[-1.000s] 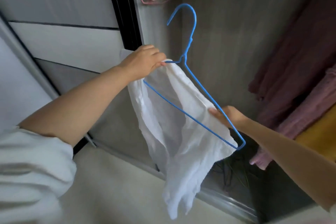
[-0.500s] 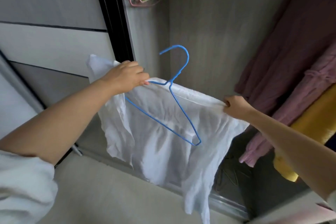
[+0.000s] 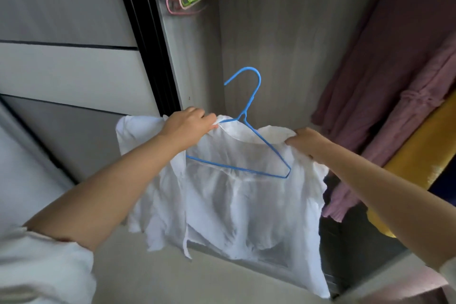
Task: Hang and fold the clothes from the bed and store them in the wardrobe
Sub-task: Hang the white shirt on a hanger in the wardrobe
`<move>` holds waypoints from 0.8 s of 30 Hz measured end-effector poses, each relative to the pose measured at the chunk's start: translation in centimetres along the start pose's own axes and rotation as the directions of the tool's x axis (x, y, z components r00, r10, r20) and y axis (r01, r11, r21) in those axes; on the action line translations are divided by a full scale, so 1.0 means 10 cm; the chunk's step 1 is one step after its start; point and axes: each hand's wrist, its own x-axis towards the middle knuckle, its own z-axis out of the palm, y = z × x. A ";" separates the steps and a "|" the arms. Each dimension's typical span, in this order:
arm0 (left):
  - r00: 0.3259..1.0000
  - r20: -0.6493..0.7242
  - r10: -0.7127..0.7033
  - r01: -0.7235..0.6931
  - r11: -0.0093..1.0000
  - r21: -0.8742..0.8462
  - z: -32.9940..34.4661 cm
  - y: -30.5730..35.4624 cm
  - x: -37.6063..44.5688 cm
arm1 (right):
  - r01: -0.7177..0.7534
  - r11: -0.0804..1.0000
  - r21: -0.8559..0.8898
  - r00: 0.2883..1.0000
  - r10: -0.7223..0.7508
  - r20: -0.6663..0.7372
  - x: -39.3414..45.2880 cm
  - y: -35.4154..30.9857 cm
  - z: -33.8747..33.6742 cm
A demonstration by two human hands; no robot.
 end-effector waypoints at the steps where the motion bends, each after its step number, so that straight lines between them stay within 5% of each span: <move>1: 0.999 0.022 -0.027 0.027 1.000 0.002 0.01 0.06 0.02 | -0.037 0.994 0.102 0.999 0.035 0.017 -0.03 -0.04 0.01; 4: 0.992 0.052 -0.115 0.117 0.993 -0.029 0.02 0.23 0.08 | -0.060 0.920 0.388 0.997 0.039 0.061 -0.15 -0.12 0.10; 7: 0.979 0.025 -0.201 0.201 0.979 0.019 0.02 0.29 0.16 | 0.117 0.803 0.585 0.974 -0.208 0.090 -0.35 -0.17 0.22; 11: 0.950 -0.083 -0.302 0.299 0.953 -0.040 -0.10 0.27 0.27 | 0.408 0.886 0.222 0.866 -0.452 0.213 -0.54 -0.09 0.19; 13: 0.943 -0.145 -0.299 0.287 0.953 -0.101 -0.17 0.24 0.34 | 0.532 0.845 0.051 0.847 -0.531 -0.028 -0.57 -0.04 0.03; 15: 0.943 -0.199 -0.268 0.240 0.959 -0.151 -0.24 0.21 0.42 | 0.670 0.691 -0.272 0.559 -0.710 -0.428 -0.52 0.04 -0.22; 17: 0.948 -0.232 -0.216 0.180 0.969 -0.170 -0.30 0.18 0.50 | 0.571 0.583 -0.578 0.315 -0.806 -0.502 -0.40 0.11 -0.46; 18: 0.951 -0.246 -0.190 0.149 0.973 -0.175 -0.32 0.18 0.53 | 0.509 0.563 -0.651 0.327 -0.826 -0.459 -0.38 0.11 -0.56; 21: 0.949 -0.294 -0.109 0.059 0.983 -0.174 -0.41 0.27 0.61 | 0.446 0.625 -0.640 0.627 -0.729 -0.275 -0.45 0.00 -0.72; 24: 0.954 -0.295 -0.050 0.002 0.987 -0.160 -0.46 0.37 0.63 | 0.527 0.650 -0.547 0.657 -0.720 -0.223 -0.48 0.02 -0.68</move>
